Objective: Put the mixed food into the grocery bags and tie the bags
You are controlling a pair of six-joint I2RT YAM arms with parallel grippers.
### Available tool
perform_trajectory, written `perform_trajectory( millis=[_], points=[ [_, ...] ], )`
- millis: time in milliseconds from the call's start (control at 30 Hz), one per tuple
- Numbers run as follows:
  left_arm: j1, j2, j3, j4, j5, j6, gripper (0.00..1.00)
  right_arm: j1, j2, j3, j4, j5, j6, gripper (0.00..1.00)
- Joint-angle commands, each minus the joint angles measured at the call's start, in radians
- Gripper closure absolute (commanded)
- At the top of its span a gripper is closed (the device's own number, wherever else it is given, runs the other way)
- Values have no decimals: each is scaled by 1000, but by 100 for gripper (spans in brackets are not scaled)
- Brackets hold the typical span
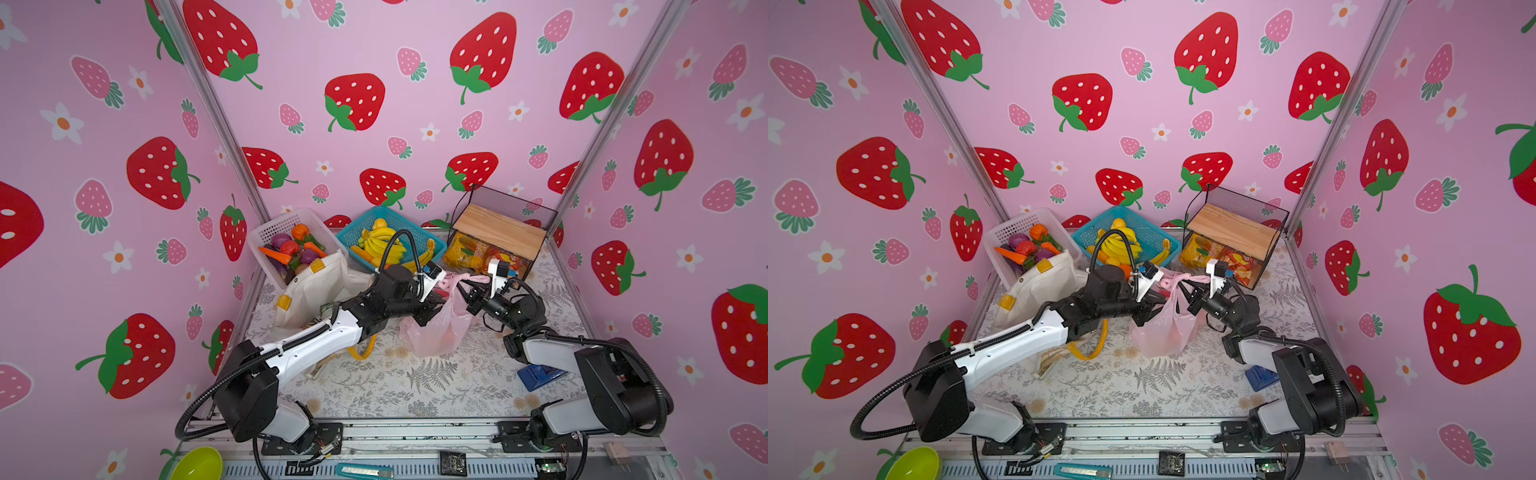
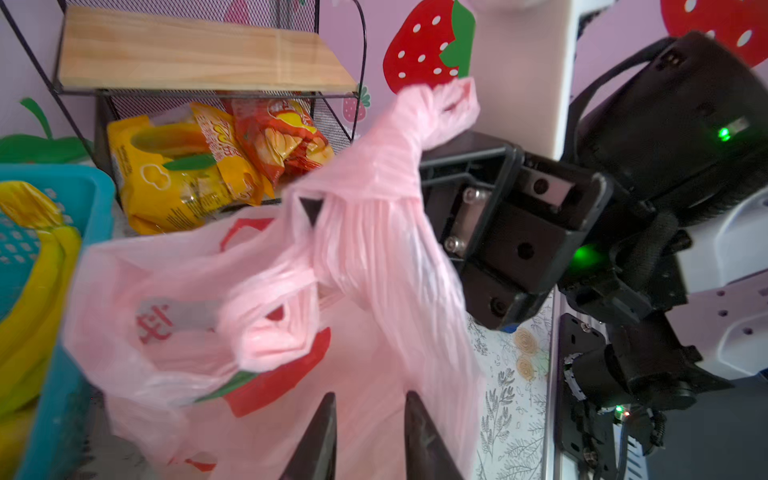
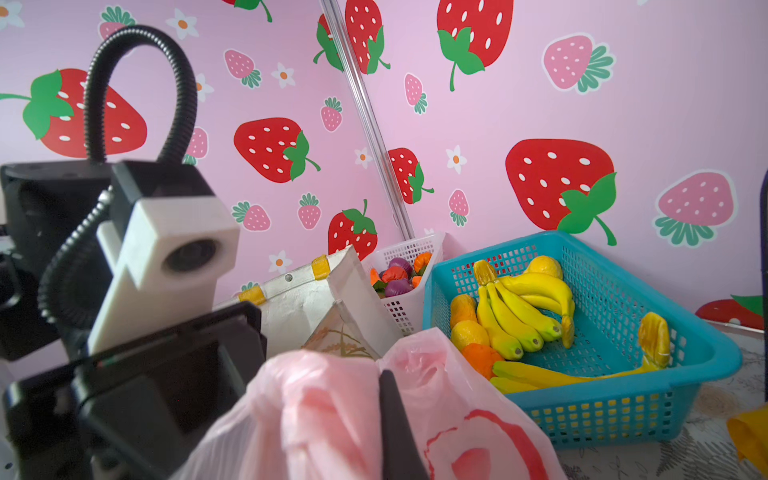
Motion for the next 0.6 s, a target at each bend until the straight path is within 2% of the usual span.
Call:
perform_trajectory(
  millis=[0,133,200,300,433,567],
  points=[
    [-43,36,-13,174,-84,-87,71,7,14,22,189,33,113,100],
    [-63,73,-22,272,-125,-143,68,6,11,28,187,-6,136,100],
    [-61,61,-35,280,-139,-128,64,-1,1,22,169,-28,122,100],
    [-50,22,-65,263,-136,-58,55,-16,-7,9,178,-77,119,100],
    [-23,-37,-89,197,-66,96,44,-24,-9,15,183,-127,115,100],
    [-1,-102,-110,114,-41,254,39,-27,-10,29,176,-149,119,100]
  ],
)
